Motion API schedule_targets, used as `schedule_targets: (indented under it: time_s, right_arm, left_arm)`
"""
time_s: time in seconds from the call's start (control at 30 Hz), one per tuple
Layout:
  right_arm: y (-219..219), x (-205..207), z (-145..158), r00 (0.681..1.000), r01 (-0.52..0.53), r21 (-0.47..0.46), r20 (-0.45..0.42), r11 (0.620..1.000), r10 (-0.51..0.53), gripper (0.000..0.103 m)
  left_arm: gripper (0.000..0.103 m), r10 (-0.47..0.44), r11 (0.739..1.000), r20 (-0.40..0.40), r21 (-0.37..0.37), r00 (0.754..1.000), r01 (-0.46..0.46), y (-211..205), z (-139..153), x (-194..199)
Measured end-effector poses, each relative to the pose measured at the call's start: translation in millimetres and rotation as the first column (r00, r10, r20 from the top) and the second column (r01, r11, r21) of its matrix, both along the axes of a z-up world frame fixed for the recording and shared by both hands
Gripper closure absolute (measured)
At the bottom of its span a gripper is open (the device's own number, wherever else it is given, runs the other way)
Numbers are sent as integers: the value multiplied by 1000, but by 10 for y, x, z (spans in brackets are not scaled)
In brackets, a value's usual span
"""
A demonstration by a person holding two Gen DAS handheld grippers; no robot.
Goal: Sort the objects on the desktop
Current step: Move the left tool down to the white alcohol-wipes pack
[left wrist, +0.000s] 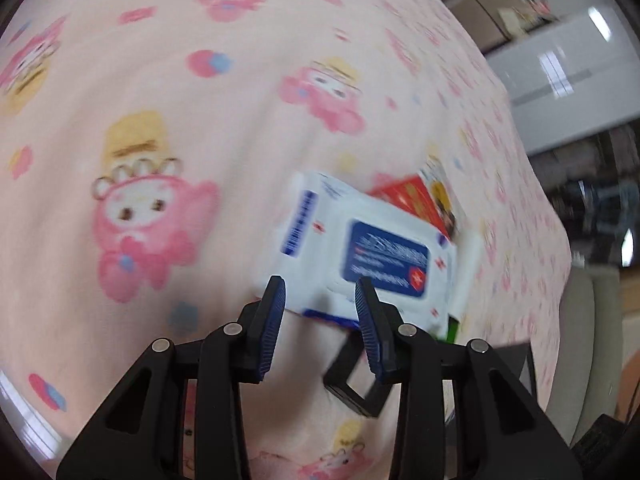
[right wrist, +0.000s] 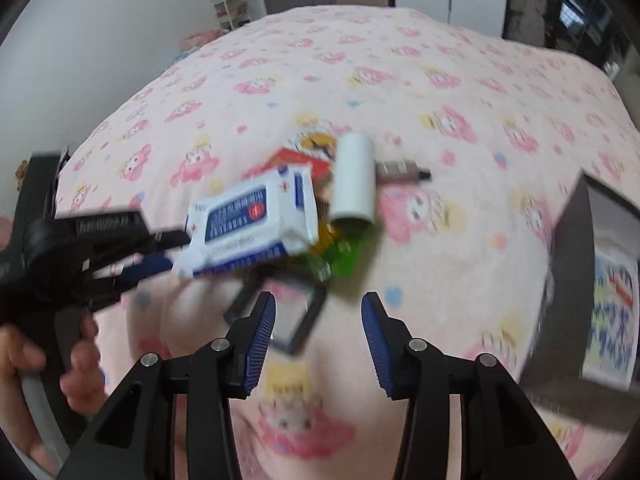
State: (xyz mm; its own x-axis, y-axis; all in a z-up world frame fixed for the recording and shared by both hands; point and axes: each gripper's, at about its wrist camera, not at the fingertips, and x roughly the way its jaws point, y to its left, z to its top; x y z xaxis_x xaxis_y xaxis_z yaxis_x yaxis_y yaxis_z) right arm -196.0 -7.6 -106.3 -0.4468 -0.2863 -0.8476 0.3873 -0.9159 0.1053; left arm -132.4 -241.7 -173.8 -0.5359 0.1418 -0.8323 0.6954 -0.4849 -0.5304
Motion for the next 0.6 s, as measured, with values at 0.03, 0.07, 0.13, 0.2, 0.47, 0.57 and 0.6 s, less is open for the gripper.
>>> schedule_targets:
  time_s: [0.03,0.07,0.13,0.2,0.47,0.57,0.6]
  right_arm:
    - [-47,-82,-5,1000,-1,3,-9,1000,1,61]
    - [-94,-164,-11,1000,-2,7,-19,1000,2,61]
    - [-173,-335,-92,1000,8,18,-10,1000,-8,61]
    - [-241,-497,-198,1000,23,29,11,999,-23,61]
    - [-402,-738,-526,994,13,9,110,1000,-14,61]
    - [-410,-794,-577,992,2,-19,127,1000,1,64]
    - [-410,-799,-567,990,-8,-38,138,999,13,70]
  left_arm:
    - [67,40,999,2,-4,999,-40,-53,-18,44]
    - [67,68,998,2,-4,998,-68,-99,-37,73]
    - [67,96,995,-3,3,995,-96,-174,-87,93]
    - [67,110,994,15,17,994,-110,-218,-187,75]
    - [67,35,997,82,61,996,-40,-93,-453,-103]
    - [68,18,998,81,56,997,-23,-51,-438,-110]
    - [71,13,998,75,59,997,-17,-42,-424,-113]
